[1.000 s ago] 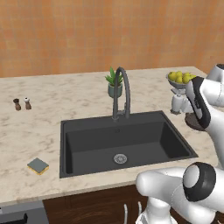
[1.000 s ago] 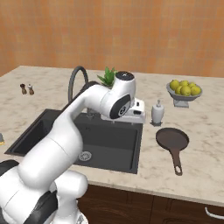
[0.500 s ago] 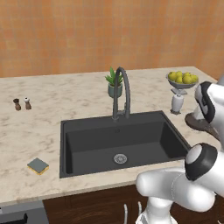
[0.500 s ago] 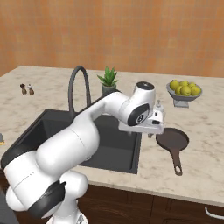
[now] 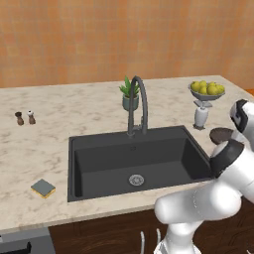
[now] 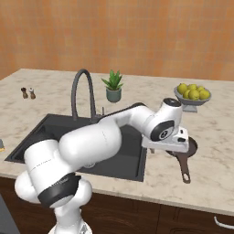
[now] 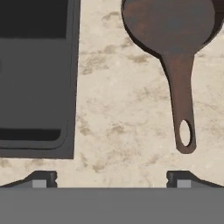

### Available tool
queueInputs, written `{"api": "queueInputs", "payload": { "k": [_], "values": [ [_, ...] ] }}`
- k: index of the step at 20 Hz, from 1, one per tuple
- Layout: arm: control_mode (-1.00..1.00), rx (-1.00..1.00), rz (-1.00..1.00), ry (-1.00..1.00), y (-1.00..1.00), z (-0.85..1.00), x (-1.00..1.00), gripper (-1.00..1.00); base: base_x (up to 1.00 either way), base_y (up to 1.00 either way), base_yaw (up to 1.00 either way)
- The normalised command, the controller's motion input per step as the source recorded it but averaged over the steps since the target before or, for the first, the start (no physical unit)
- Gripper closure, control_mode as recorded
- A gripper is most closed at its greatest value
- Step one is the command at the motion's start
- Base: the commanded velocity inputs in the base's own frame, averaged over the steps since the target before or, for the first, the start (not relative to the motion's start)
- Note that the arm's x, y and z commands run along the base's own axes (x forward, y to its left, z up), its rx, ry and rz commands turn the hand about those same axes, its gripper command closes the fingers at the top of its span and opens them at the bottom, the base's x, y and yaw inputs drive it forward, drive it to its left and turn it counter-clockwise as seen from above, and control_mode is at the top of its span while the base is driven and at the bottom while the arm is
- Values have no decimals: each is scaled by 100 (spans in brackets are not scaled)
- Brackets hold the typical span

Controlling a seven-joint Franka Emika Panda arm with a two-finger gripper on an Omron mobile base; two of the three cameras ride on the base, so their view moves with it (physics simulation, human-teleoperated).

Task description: Pick the pan and sponge and place them into the sink. Then turn on the water.

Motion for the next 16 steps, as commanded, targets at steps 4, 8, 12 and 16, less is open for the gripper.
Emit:
{"api": "queueInputs", "payload": {
  "k": [4, 8, 12, 16],
  "values": [
    [-100, 0, -5, 1, -44, -34, 0, -100, 0, 0, 0],
    [-100, 0, -3, 2, -34, -31, 1, -100, 0, 0, 0],
    [-100, 0, 0, 1, -28, -26, 7, -100, 0, 0, 0],
    [-100, 0, 0, 0, -20, -23, 13, -100, 0, 0, 0]
  ]
}}
